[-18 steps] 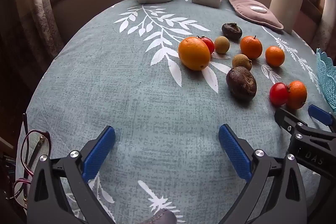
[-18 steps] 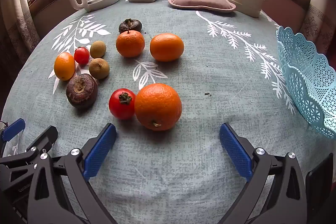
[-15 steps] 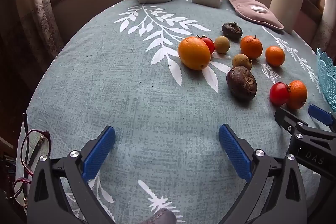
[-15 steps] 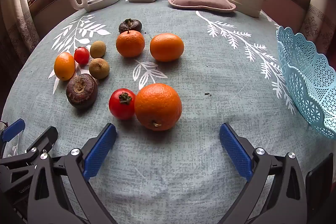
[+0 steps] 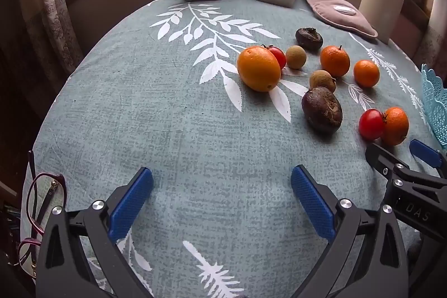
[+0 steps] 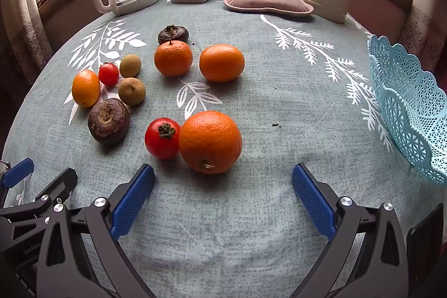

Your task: Organize fruits

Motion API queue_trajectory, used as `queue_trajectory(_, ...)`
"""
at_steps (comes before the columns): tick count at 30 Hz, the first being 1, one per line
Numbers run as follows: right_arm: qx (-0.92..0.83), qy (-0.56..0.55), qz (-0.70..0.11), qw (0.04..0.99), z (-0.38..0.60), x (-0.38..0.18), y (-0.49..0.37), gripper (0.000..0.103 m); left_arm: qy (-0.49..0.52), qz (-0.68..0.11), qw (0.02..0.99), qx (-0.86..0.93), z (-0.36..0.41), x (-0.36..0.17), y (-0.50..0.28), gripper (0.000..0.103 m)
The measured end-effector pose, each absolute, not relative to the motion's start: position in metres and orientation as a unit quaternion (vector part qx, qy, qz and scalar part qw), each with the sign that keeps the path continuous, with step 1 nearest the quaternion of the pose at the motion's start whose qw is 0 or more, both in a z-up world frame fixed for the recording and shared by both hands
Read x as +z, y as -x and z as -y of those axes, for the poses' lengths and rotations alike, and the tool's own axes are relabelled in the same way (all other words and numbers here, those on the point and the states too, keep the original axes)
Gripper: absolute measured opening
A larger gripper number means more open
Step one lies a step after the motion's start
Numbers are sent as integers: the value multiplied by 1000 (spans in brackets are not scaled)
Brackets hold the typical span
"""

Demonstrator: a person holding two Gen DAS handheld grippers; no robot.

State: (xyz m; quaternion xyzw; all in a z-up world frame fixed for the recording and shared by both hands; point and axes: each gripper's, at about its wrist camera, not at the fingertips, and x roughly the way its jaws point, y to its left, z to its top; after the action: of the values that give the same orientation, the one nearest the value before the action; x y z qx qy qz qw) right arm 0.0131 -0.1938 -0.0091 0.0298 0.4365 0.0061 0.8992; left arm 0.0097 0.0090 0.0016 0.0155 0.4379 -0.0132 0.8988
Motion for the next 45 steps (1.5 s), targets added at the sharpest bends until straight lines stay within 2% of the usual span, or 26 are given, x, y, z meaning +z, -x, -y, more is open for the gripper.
queue_trajectory(45,8,-23,-440,898,193,-12,-17,101,-16,-434,901,-6,-3,1,-6,98)
